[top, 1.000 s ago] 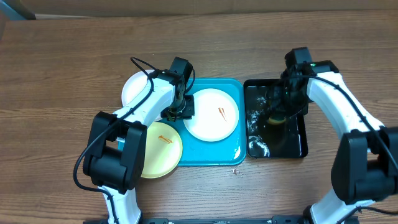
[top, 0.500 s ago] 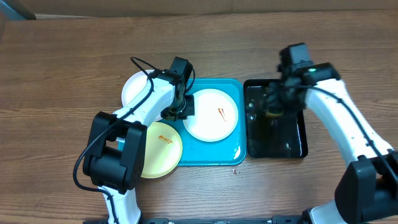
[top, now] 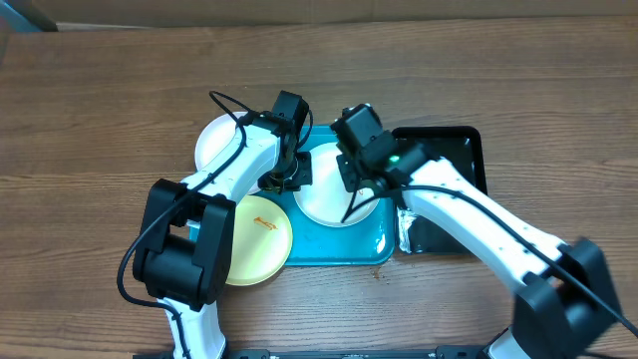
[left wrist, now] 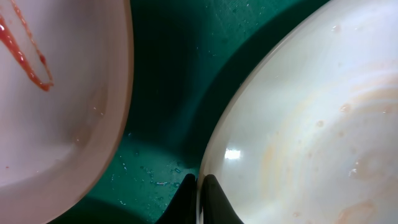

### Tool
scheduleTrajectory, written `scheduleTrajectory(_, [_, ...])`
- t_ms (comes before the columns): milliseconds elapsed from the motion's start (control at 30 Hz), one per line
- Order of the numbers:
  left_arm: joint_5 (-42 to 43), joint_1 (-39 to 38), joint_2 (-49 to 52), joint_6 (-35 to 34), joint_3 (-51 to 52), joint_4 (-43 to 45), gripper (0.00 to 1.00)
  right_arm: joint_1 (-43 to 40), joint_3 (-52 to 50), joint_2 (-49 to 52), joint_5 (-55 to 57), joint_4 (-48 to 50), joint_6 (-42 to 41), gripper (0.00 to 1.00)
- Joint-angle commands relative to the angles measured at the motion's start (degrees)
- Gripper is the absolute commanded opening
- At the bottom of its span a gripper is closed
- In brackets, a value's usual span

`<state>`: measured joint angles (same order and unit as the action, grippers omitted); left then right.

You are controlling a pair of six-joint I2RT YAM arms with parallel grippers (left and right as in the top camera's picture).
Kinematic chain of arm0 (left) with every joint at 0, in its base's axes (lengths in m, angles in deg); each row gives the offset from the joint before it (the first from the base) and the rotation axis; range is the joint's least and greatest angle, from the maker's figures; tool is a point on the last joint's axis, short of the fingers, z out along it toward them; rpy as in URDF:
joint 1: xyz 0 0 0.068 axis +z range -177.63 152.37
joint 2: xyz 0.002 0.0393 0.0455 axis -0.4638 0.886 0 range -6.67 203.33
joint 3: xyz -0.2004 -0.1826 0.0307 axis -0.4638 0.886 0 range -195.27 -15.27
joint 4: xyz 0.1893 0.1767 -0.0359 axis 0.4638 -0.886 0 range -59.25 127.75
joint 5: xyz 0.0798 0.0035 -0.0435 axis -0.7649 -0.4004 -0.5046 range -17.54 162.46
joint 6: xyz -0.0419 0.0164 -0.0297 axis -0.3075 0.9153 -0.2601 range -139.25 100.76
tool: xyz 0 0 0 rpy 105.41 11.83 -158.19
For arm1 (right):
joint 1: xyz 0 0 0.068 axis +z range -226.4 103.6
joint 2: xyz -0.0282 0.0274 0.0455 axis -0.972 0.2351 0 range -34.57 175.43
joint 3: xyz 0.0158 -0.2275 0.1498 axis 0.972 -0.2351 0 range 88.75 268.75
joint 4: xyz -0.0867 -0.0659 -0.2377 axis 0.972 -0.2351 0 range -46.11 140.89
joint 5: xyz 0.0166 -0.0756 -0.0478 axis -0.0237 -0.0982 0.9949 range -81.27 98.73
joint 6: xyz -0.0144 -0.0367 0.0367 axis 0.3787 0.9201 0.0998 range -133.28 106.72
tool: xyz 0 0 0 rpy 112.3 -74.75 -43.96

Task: Clean dirty plates on tray and stack at the side
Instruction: 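Lift the sponge with the right gripper and scrub the held white plate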

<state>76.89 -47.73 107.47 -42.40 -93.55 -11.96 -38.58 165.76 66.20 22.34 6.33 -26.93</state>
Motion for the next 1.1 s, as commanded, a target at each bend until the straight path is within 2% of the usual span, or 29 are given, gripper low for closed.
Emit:
scheduleTrajectory(0, [-0.3, 0.2, 0.8, 0.9, -0.2, 0.1, 0.04, -0.4, -0.2, 4.9, 5.0, 0.8, -0.3, 0.04])
scheduleTrajectory(133, [-0.3, 0.2, 0.8, 0.9, -0.2, -0.2, 0.04, -1.5, -0.2, 8.5, 5.7, 0.3, -1.7, 0.04])
scheduleTrajectory(300, [-0.4, 0.2, 0.8, 0.9, -0.2, -0.8, 0.04, -2.2, -0.2, 13.0, 0.0, 0.6, -2.0, 0.04])
scheduleTrajectory(400, [-0.3, 0.2, 0.8, 0.9, -0.2, -0.9, 0.04, -2.2, -0.2, 16.1, -1.2, 0.6, -5.2, 0.04])
scheduleTrajectory(633, [-0.3, 0.2, 0.8, 0.9, -0.2, -0.8, 0.04, -2.2, -0.2, 18.0, -19.7, 1.3, -5.0, 0.04])
scheduleTrajectory(833, [-0.3, 0.2, 0.8, 0.9, -0.2, -0.8, 0.04, -2.6, 0.0, 18.0, -28.9, 2.5, -5.0, 0.04])
scheduleTrajectory(1067, [-0.3, 0.2, 0.8, 0.9, -0.2, -0.8, 0.04, -8.8, 1.5, 17.2, -47.5, 6.0, -2.6, 0.04])
